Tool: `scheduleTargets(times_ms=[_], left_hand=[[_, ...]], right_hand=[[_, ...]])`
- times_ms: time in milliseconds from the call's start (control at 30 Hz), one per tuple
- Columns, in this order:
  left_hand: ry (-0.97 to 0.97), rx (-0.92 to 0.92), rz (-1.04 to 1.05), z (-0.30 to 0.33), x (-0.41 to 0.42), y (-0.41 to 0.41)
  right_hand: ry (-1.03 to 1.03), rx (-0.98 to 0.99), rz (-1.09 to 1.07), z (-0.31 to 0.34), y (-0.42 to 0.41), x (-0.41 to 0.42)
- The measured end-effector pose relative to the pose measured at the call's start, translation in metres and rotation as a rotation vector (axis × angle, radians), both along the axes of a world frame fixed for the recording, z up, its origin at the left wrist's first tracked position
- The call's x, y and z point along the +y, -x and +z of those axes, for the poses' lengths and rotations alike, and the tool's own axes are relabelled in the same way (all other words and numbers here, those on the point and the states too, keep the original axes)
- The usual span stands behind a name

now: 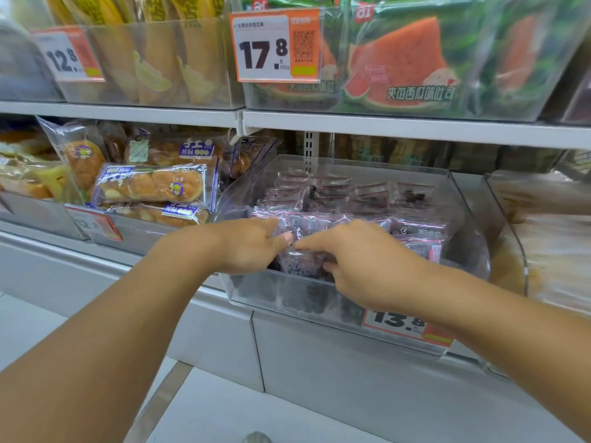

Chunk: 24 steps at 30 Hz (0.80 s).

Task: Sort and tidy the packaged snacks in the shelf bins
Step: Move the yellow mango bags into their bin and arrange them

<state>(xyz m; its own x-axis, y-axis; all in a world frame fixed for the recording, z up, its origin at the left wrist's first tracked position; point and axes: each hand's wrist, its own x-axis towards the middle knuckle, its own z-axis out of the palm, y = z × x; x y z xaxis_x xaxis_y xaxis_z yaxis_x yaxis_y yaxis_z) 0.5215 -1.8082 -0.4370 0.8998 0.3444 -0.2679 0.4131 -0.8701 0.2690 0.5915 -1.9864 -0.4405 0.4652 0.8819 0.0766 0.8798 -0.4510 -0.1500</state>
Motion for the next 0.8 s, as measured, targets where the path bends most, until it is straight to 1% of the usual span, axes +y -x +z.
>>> scheduleTargets(times_ms=[67,133,200,267,333,400,467,567,667,733,800], left_hand=[[-0.021,-0.081,0.030,-0.003,-0.001,-0.004],[-0.095,-0.240,0.018,-0.010,-0.002,-0.006],[-0.145,-0.372,-0.071,-0.015,-0.004,-0.008],[-0.104,-0.434,-0.166,-0.012,-0.008,-0.009],[-0.072,-0.396,-0.223,-0.009,-0.015,-0.016],[-0.065,-0.265,-0.246,-0.010,-0.021,-0.027],[-0.042,-0.161,-0.235,-0.013,-0.021,-0.035],[-0.046,-0.148,-0.257,-0.017,-0.016,-0.039],[-0.006,-0.075,-0.276,-0.015,-0.015,-0.040],[-0.018,-0.034,-0.292,-0.015,-0.014,-0.036],[-0.050,-0.057,-0.307,-0.018,-0.011,-0.031]], right_hand=[[-0.030,0.105,0.020,0.004,-0.001,-0.008],[-0.142,0.150,-0.017,0.011,-0.013,-0.013],[-0.182,0.061,-0.131,0.023,-0.035,-0.013],[-0.089,-0.054,-0.255,0.033,-0.058,-0.006],[0.069,-0.047,-0.370,0.033,-0.077,0.008],[0.203,0.067,-0.398,0.024,-0.090,0.024],[0.233,0.175,-0.397,0.015,-0.095,0.034],[0.266,0.283,-0.375,0.008,-0.092,0.040],[0.313,0.265,-0.316,0.002,-0.085,0.042],[0.316,0.260,-0.298,0.004,-0.081,0.037],[0.302,0.314,-0.300,0.009,-0.079,0.027]])
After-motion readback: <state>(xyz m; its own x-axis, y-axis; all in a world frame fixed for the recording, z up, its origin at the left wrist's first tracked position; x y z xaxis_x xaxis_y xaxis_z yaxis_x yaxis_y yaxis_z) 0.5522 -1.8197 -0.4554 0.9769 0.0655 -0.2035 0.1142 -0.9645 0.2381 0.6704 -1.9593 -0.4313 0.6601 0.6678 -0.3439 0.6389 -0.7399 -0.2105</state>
